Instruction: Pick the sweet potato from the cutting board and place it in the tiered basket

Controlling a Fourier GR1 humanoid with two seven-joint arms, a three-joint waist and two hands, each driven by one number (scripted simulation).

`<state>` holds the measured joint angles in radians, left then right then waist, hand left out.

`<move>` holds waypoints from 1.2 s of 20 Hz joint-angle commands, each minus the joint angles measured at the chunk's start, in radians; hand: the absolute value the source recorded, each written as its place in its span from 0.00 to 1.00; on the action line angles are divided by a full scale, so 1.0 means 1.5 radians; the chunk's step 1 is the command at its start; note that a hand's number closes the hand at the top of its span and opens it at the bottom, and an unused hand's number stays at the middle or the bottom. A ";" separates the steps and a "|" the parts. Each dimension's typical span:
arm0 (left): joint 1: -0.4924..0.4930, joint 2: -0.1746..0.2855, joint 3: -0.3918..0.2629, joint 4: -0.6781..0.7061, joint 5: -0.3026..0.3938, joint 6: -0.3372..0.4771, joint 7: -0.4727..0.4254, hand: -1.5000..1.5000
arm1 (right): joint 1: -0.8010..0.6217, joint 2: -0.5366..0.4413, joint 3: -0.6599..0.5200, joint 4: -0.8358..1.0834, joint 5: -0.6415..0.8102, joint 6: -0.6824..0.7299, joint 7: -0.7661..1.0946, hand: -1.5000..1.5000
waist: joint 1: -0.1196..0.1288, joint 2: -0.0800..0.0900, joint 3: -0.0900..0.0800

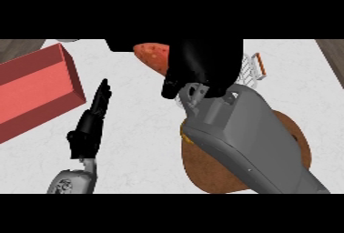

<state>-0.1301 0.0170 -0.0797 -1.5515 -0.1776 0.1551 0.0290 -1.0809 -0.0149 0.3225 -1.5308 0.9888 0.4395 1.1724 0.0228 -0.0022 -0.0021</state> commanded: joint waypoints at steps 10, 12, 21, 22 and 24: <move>-0.017 0.003 0.008 -0.016 0.001 0.007 0.023 0.50 | -0.008 -0.008 -0.075 0.175 0.111 -0.022 -0.037 1.00 | -0.011 0.002 0.001; 0.010 0.007 0.009 -0.030 0.010 -0.001 0.015 0.50 | -0.034 -0.029 -0.122 0.199 0.104 -0.020 -0.067 1.00 | -0.009 0.002 0.001; -0.011 0.014 0.020 -0.001 0.010 -0.005 -0.003 0.50 | 0.055 0.009 -0.224 0.147 0.013 -0.214 -0.070 0.00 | -0.012 0.002 0.002; 0.022 -0.010 -0.022 -0.019 -0.013 0.013 -0.005 0.50 | 0.072 0.010 -0.204 0.143 0.016 -0.239 -0.069 0.00 | -0.009 0.001 0.002; -0.005 -0.011 -0.020 0.008 -0.001 0.030 -0.004 0.50 | 0.059 0.010 -0.236 0.133 0.020 -0.291 -0.082 0.00 | -0.013 0.002 0.002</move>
<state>-0.1329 0.0175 -0.0829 -1.5590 -0.1771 0.1675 0.0307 -1.0102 -0.0074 0.0045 -1.2910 1.0409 0.1289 1.0130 0.0091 0.0022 0.0002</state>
